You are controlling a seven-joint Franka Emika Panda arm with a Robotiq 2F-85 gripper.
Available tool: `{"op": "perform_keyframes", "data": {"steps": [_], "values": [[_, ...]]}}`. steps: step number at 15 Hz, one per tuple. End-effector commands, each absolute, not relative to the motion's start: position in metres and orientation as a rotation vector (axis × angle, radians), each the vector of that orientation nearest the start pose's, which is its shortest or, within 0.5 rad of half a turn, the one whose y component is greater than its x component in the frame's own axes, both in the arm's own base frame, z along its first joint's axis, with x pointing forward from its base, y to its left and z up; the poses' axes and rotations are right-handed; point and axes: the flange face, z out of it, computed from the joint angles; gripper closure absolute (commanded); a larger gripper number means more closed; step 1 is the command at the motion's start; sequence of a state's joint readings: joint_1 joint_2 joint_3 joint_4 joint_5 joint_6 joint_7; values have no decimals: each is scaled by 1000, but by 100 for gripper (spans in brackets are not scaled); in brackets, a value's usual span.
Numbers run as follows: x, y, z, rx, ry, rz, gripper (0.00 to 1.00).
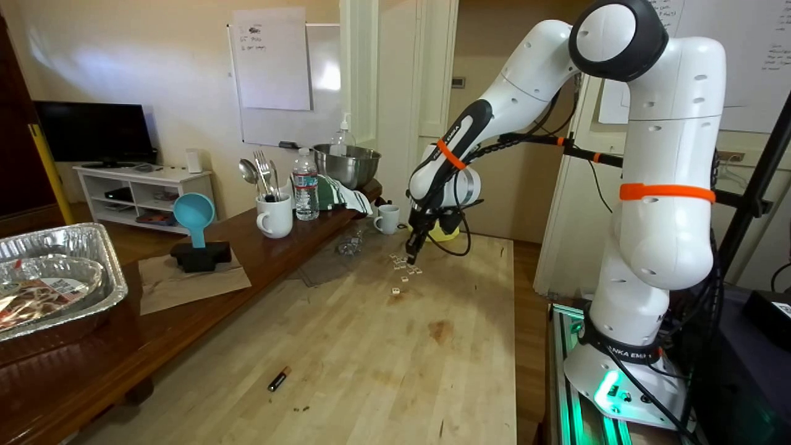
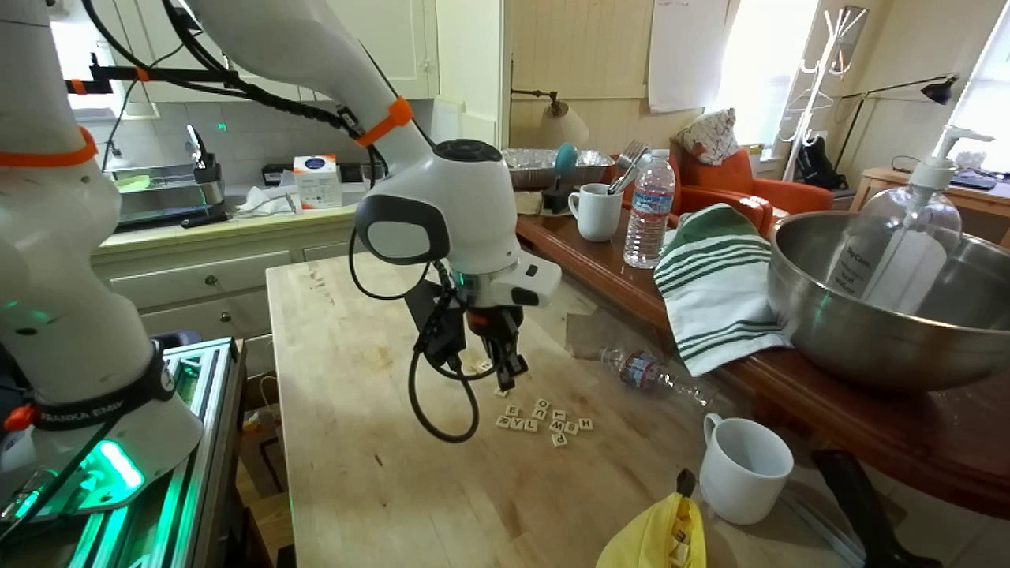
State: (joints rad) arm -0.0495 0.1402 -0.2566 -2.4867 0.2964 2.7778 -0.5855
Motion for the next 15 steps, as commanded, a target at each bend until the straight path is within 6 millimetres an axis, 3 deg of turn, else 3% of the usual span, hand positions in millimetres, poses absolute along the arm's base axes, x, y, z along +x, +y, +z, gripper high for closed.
{"op": "perform_keyframes", "data": {"steps": [1, 12, 14, 15], "values": [[467, -175, 236, -3128, -97, -286, 100], [470, -184, 215, -3100, -94, -337, 100], [471, -184, 212, -3103, -62, -358, 89], [470, -184, 211, -3107, -48, -368, 98]]}}
